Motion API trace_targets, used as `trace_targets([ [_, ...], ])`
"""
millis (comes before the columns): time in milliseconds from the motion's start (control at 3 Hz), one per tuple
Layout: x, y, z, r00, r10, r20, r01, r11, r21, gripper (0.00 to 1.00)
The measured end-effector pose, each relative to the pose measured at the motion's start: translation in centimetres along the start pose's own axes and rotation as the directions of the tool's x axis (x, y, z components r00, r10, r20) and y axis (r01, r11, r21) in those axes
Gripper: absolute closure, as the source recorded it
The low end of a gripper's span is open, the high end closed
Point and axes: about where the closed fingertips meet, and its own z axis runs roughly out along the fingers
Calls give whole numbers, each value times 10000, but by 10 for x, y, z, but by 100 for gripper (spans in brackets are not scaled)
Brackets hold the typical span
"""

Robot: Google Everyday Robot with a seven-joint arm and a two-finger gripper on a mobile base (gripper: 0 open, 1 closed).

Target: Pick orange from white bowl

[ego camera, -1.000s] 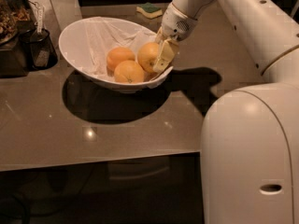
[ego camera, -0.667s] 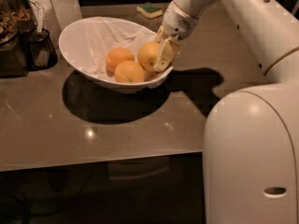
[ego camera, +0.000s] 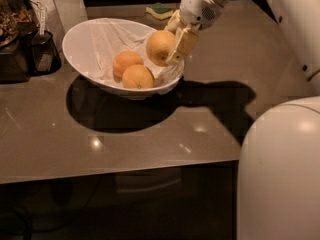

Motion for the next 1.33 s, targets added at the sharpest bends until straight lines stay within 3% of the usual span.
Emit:
trace_targets([
  [333,-15,18,-34,9949,-745,673,703,9956,622,100],
  [667,-20,48,-67,9847,-1214,1252,1038,9849,1388,100],
  [1000,-13,79,-86,9775,-1271,1681,924,9754,2001,100],
  [1333,-5,99,-91,9701,-1216,2099,735,9720,2234,100],
])
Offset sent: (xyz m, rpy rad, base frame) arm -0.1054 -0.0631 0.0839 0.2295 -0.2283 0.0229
